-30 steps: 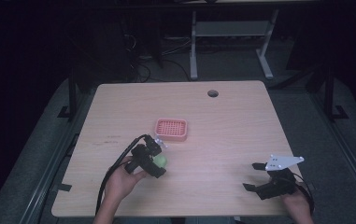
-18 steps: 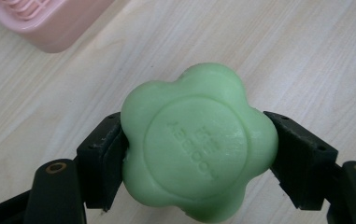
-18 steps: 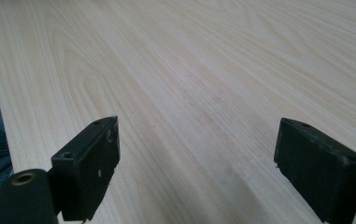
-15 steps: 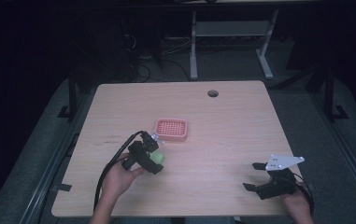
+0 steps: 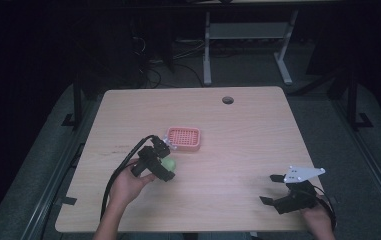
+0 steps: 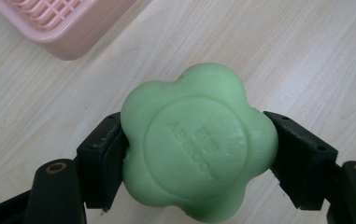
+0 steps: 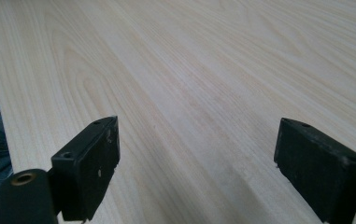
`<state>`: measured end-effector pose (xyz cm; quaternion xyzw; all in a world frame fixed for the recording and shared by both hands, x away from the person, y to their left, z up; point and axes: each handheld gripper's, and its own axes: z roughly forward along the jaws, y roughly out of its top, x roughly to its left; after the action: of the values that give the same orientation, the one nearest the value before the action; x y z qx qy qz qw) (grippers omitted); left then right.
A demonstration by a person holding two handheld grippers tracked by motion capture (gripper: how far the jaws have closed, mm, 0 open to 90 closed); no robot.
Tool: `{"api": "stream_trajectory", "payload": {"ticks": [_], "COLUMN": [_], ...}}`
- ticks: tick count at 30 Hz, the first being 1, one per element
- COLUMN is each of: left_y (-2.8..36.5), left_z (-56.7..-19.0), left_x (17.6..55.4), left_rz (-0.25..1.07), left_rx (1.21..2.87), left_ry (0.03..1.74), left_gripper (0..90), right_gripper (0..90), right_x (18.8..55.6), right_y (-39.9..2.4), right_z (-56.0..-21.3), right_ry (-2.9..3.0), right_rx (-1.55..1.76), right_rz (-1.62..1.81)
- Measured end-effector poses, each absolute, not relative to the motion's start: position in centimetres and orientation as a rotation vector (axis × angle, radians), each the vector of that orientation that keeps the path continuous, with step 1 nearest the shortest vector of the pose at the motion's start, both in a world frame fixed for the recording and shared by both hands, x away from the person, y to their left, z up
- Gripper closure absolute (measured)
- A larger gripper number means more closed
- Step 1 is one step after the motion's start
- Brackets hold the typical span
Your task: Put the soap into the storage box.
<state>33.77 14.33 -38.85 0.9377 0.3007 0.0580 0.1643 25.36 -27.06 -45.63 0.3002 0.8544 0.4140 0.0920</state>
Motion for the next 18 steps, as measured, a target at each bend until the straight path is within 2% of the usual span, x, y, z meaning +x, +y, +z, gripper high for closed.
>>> {"api": "stream_trajectory", "payload": {"ticks": [18], "left_y": [13.9], "left_z": [-38.0], "left_x": [36.0], "left_rz": [0.136], "left_rx": [2.661], "left_ry": [0.865], "left_gripper": [26.6], "right_gripper": [13.8], "right_x": [25.3], "right_y": [-27.0], "right_z": [-45.6], "right_ry": [2.533], "right_rx": [0.907], "right_rz": [1.239]}}
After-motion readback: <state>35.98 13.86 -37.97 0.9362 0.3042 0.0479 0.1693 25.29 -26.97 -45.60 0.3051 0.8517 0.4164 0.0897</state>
